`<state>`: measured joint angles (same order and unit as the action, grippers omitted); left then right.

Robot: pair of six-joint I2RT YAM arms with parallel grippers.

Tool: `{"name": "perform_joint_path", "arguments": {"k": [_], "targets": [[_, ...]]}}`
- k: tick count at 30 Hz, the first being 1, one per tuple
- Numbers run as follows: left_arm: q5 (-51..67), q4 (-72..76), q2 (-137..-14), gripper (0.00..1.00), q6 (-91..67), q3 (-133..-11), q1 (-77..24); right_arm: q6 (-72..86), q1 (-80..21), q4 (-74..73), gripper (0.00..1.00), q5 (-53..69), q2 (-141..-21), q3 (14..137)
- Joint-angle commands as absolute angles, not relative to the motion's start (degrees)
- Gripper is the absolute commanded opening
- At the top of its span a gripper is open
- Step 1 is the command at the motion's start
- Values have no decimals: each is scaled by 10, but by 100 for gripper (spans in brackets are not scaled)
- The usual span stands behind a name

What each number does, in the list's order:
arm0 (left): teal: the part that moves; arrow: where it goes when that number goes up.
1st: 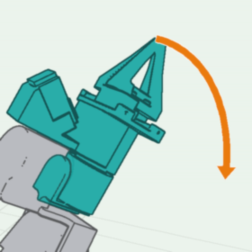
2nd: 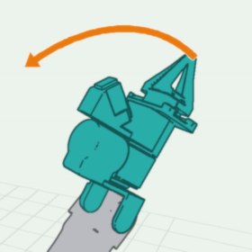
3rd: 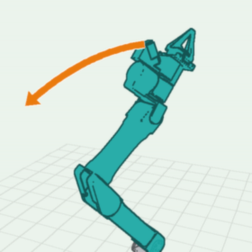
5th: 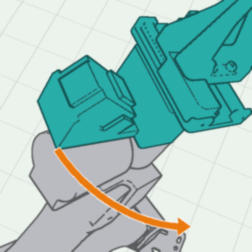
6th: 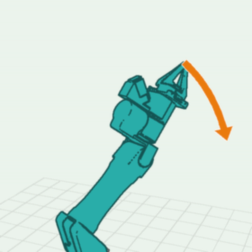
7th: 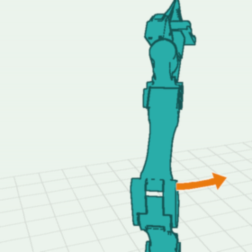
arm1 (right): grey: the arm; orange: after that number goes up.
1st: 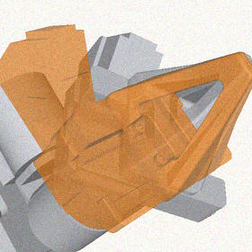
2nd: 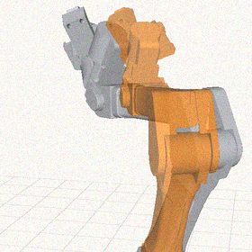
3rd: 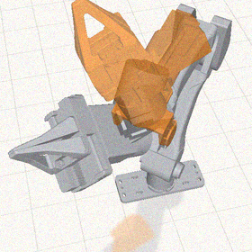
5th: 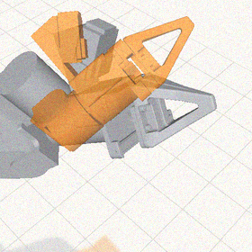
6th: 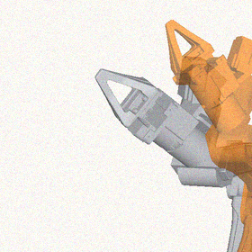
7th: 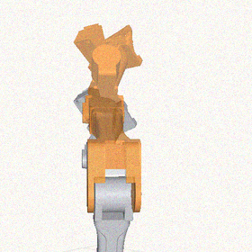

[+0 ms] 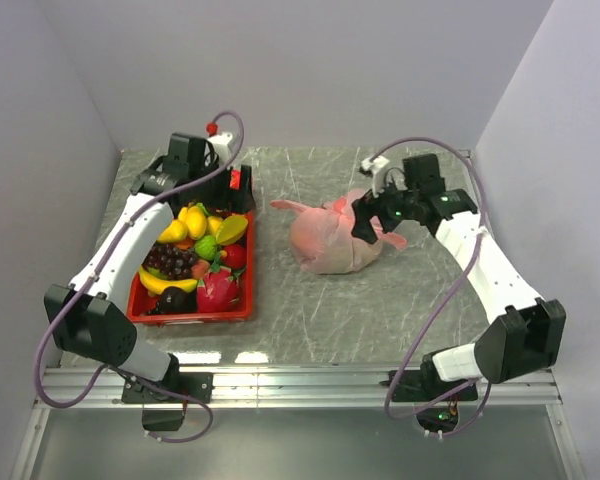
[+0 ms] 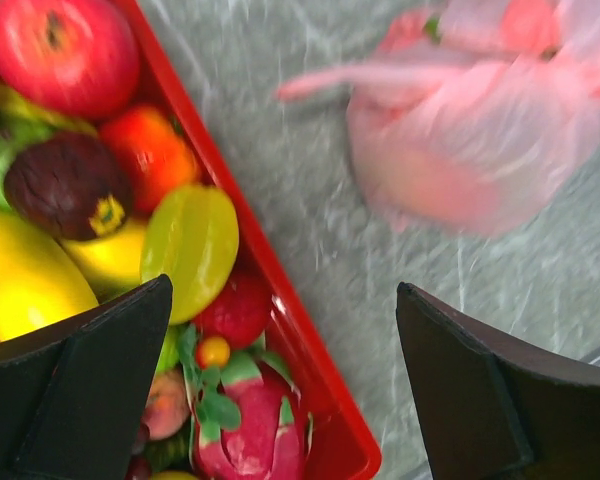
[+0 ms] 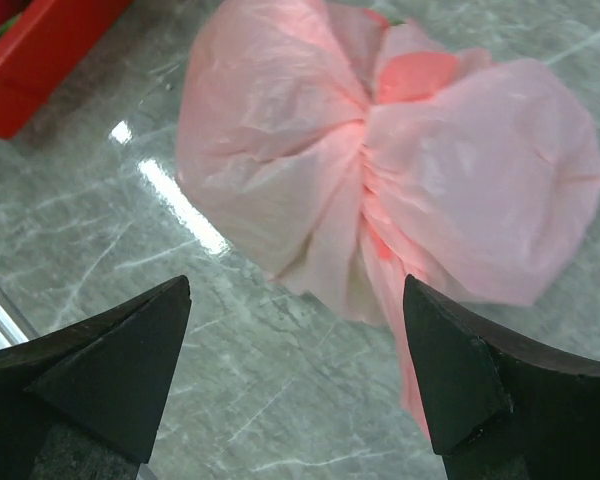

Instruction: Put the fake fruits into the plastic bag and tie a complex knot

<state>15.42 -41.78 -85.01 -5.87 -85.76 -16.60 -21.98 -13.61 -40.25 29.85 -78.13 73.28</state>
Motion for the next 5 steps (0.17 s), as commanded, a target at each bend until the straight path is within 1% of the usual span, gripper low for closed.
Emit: {"name": "perform_joint_path", "arguments": {"k": [1,5], "targets": [[146,-409,-806,99,-42,-823,-168,-250,-170,-388,93,254,-792,774],[173,-412,-798,99,-44,-817,-167,-269,-199,-390,94,229,-810,787]]}}
